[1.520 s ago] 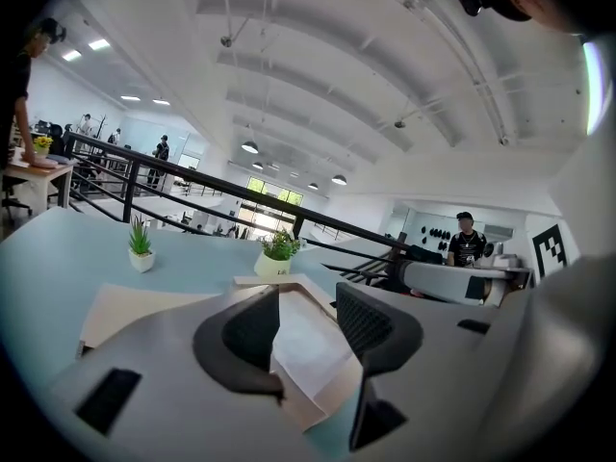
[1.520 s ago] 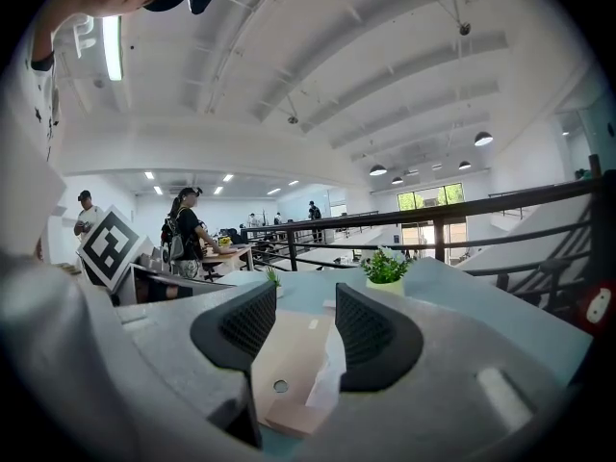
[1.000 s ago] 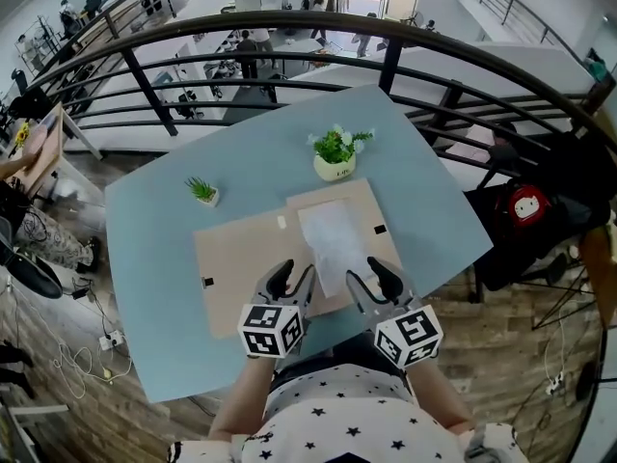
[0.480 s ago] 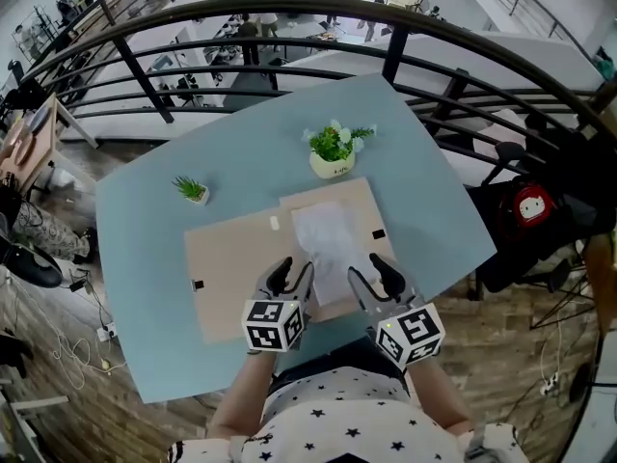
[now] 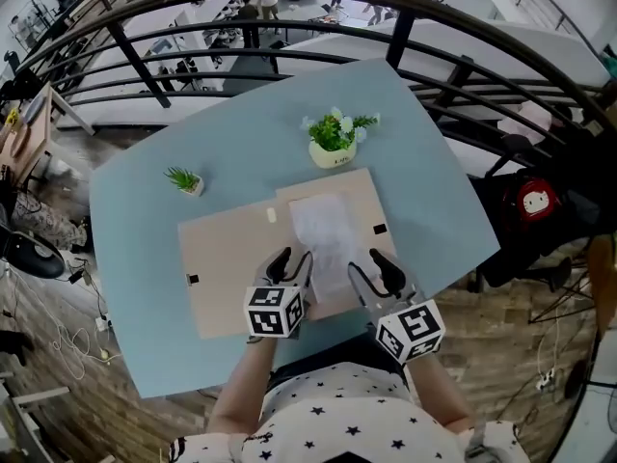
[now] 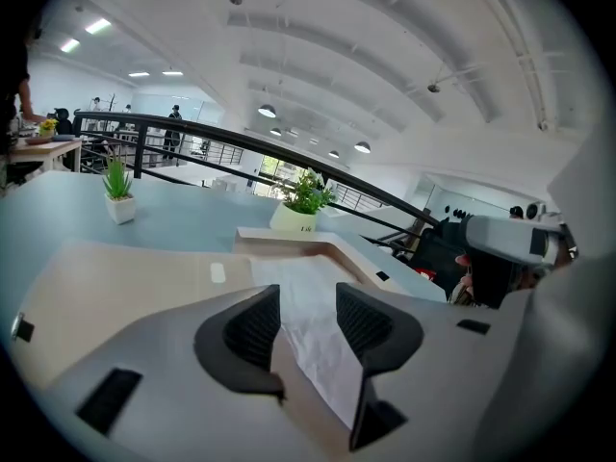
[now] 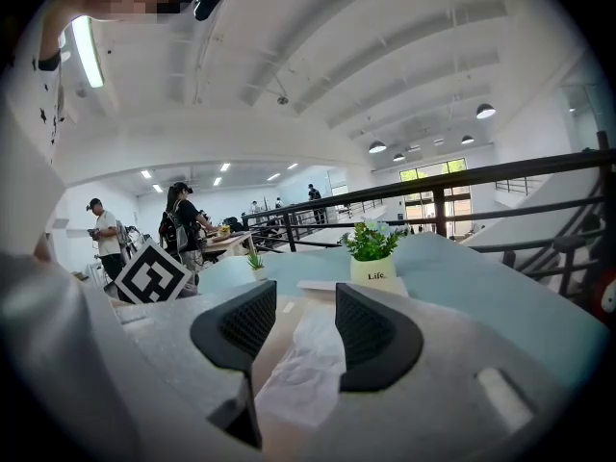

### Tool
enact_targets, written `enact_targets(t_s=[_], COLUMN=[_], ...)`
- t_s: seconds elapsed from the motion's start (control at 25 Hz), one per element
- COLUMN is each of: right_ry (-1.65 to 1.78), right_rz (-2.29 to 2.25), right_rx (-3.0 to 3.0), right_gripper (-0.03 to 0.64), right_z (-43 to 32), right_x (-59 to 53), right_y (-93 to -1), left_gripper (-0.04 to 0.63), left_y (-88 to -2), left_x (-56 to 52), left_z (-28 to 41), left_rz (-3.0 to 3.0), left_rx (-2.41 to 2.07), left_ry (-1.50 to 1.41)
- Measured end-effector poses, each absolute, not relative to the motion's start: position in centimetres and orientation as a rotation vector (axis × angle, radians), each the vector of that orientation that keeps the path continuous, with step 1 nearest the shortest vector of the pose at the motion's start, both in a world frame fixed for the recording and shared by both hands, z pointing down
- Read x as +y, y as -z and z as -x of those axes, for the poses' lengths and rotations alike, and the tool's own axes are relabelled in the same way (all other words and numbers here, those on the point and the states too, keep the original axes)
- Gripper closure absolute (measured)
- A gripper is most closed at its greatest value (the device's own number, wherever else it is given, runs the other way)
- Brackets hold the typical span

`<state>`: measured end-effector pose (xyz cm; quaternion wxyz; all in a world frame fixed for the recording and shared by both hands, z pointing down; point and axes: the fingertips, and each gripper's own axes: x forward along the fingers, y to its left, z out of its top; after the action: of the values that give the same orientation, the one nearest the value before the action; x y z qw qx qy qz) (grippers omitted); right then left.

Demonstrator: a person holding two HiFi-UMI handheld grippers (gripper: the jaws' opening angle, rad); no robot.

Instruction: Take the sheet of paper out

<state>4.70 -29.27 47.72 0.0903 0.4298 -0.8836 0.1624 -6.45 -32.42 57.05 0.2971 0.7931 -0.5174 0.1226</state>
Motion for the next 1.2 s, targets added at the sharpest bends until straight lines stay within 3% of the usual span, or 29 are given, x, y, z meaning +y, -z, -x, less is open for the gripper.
enact_targets(t_s=[1.2], right_ry=[-0.546], right_rz=[-1.289], right_rx=[-2.609], right_gripper=[0.442], right_z=[-6.0], right_x=[-29.7], right_y=[-48.9], left_gripper=[0.42], left_y=[-64.6], left_x=[-33.7], left_z=[5.8], left_rz=[-1.915], left_rx=[-1.397], left_ry=[-0.7])
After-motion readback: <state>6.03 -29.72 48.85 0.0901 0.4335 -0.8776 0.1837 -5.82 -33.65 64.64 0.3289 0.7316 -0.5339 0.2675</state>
